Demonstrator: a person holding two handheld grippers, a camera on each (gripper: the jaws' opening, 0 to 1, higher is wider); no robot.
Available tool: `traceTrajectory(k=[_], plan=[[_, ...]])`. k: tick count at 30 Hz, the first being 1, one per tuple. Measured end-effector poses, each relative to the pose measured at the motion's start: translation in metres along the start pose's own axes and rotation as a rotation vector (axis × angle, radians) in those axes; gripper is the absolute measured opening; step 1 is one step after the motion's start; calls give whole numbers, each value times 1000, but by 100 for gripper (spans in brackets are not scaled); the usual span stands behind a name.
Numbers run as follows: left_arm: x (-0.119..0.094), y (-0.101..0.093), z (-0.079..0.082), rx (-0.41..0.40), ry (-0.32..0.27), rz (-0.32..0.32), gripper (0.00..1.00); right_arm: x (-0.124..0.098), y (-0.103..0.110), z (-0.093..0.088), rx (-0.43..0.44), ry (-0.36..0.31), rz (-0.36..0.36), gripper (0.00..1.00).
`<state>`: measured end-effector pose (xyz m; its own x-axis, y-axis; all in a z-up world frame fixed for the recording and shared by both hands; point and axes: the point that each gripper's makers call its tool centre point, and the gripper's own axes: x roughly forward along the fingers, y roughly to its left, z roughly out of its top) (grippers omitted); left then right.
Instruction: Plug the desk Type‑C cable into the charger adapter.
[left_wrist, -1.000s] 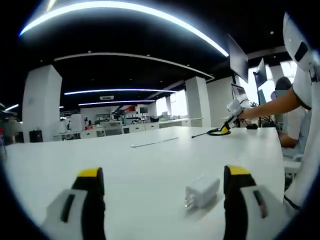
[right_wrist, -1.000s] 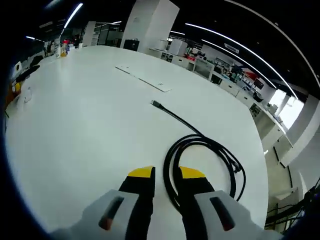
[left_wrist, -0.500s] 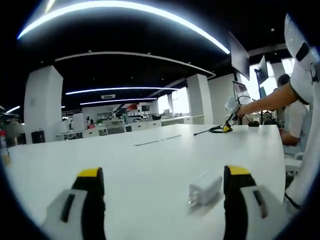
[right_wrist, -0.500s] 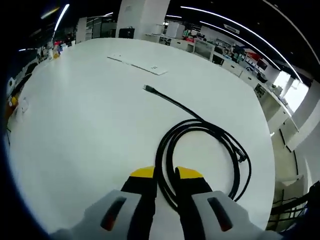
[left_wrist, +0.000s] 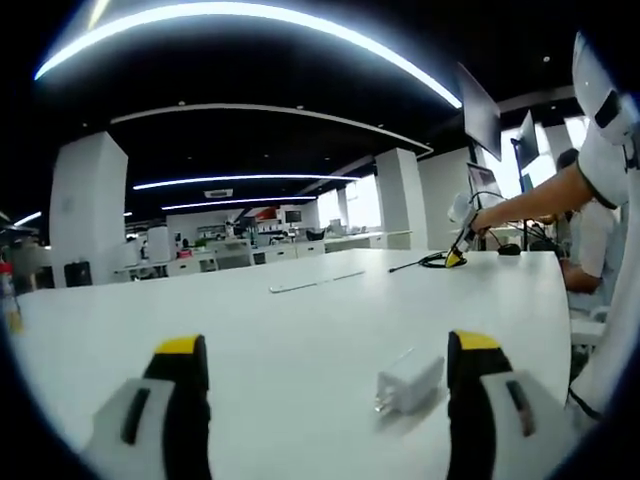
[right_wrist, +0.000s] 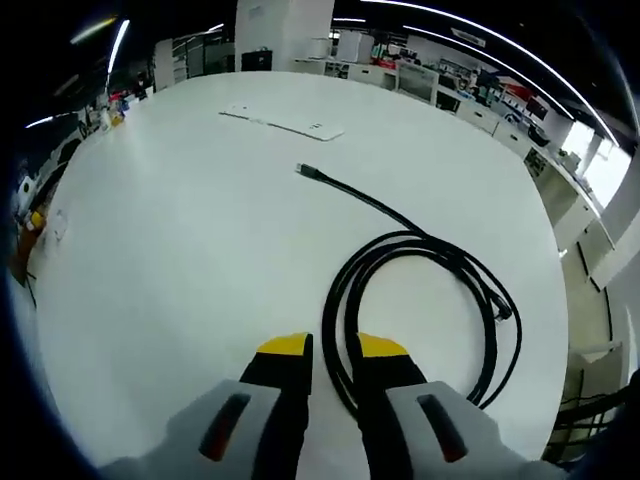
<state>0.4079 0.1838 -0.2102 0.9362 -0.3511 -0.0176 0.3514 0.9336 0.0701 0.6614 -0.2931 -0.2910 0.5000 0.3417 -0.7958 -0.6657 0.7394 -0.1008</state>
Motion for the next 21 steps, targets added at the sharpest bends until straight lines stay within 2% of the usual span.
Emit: traceTrajectory(k=[4, 7, 12, 18, 20, 21], plan=[[0, 0, 0, 1, 5, -1, 99, 2, -10, 0, -9, -2, -1, 11], [1, -1, -1, 1, 8, -2, 99, 2, -7, 1, -16, 0, -4, 11], [2, -1, 1, 0, 3, -3, 99, 1, -1, -2, -155, 51, -44, 7], [2, -2, 1, 2, 7, -2, 99, 4, -3, 0, -195, 89, -66, 6], [1, -1, 3, 10, 3, -1, 99, 6, -19, -1, -208, 102, -66, 6], [1, -2, 4, 12, 2, -1, 99, 5, -19, -1, -211, 105, -65, 6]])
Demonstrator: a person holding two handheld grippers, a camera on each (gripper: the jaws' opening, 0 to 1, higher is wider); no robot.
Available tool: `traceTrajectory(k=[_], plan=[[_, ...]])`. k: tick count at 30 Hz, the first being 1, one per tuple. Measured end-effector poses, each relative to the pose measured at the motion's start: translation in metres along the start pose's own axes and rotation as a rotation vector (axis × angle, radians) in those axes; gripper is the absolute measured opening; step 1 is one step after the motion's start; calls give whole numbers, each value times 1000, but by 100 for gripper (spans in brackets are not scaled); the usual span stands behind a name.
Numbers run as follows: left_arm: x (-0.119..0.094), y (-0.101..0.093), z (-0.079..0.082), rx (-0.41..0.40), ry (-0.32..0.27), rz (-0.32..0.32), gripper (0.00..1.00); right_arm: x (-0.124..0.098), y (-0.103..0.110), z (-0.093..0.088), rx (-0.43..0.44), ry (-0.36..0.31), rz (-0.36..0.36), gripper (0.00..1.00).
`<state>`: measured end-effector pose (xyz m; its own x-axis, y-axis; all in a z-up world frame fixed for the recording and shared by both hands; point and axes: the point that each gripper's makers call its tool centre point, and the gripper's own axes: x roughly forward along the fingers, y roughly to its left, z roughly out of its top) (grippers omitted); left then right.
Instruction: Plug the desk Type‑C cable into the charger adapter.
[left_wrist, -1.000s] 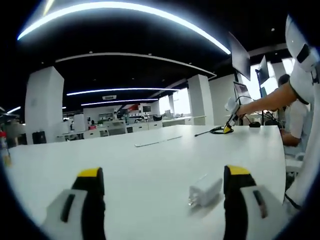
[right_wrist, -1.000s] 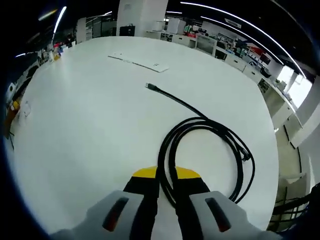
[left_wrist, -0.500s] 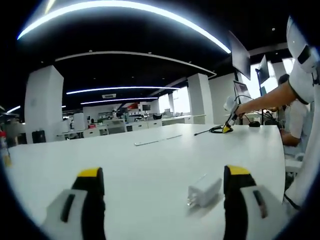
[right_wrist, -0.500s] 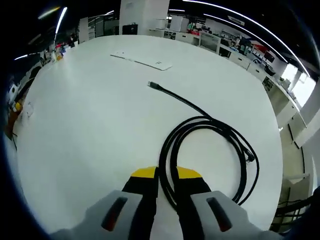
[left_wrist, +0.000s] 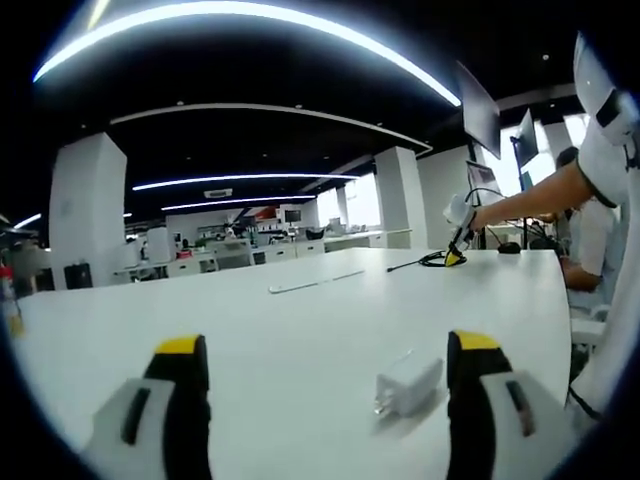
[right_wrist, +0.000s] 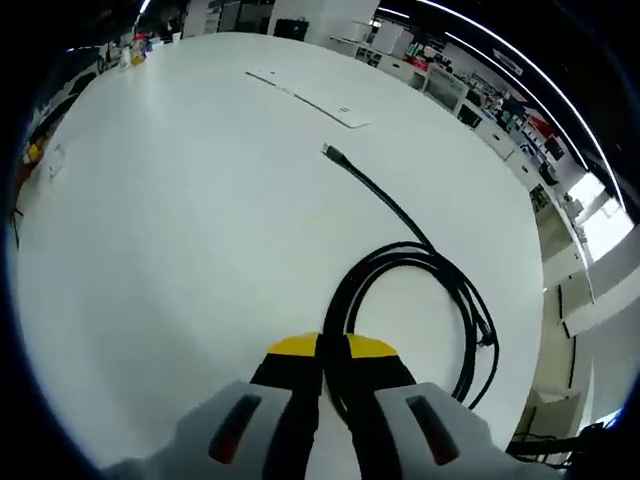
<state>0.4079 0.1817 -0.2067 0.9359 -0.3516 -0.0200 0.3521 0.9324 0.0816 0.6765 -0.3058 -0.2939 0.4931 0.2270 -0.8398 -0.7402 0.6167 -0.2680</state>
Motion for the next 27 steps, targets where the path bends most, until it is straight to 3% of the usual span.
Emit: traceTrajectory(k=[3, 11, 21, 27], plan=[[-1, 0, 0, 4, 2, 0, 99, 1, -4, -2, -7, 13, 3, 6], [0, -2, 2, 7, 6, -5, 99, -8, 10, -8, 14, 34, 28, 6], [0, -5, 1, -13, 9, -17, 100, -26, 50, -14, 14, 41, 72, 6], [-1, -5, 0, -5, 17, -13, 99, -29, 61, -15, 15, 53, 83, 6]])
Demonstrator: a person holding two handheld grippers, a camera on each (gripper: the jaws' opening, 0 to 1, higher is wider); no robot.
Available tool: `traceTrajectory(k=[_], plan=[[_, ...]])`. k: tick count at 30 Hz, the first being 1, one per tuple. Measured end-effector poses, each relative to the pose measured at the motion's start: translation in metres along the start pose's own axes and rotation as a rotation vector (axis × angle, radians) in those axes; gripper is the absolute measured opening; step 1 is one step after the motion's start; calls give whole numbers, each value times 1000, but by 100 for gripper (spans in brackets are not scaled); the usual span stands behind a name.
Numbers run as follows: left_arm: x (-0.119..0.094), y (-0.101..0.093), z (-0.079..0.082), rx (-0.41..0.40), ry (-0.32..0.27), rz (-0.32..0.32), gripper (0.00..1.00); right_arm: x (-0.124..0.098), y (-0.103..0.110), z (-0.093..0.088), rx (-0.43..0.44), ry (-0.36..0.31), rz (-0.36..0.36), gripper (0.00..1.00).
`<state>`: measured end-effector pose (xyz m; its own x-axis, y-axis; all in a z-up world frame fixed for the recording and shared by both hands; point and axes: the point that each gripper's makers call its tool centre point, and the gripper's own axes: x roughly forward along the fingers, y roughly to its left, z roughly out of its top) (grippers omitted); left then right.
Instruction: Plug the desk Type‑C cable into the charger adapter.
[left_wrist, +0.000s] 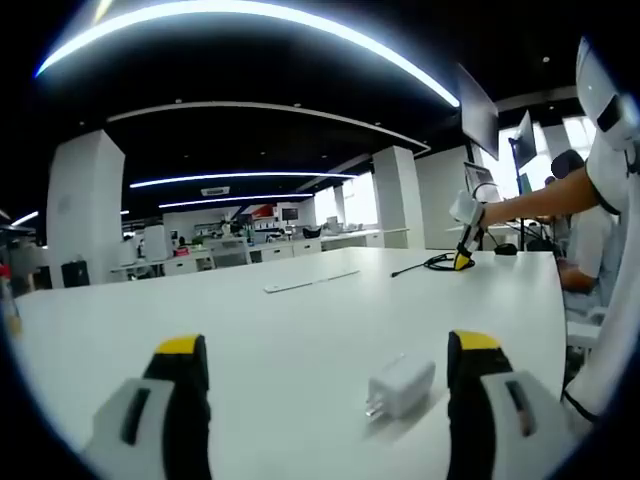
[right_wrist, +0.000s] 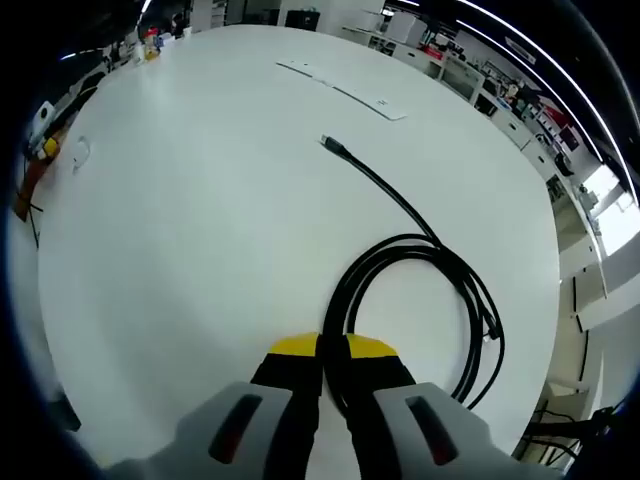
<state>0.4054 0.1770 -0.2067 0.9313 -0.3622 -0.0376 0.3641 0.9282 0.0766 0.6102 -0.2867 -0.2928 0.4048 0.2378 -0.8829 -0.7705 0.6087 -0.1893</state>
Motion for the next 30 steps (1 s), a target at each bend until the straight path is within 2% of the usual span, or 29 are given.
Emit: traceTrajectory(k=[3, 16, 30], plan=[[-1, 0, 1, 0, -7, 1, 100, -6, 9, 4, -3, -17, 10, 3], [-1, -1, -1, 2, 2, -2, 99, -19, 56, 3, -7, -2, 70, 3], [-1, -3, -2, 1, 6, -9, 99, -39, 123, 3, -28, -2, 161, 3]])
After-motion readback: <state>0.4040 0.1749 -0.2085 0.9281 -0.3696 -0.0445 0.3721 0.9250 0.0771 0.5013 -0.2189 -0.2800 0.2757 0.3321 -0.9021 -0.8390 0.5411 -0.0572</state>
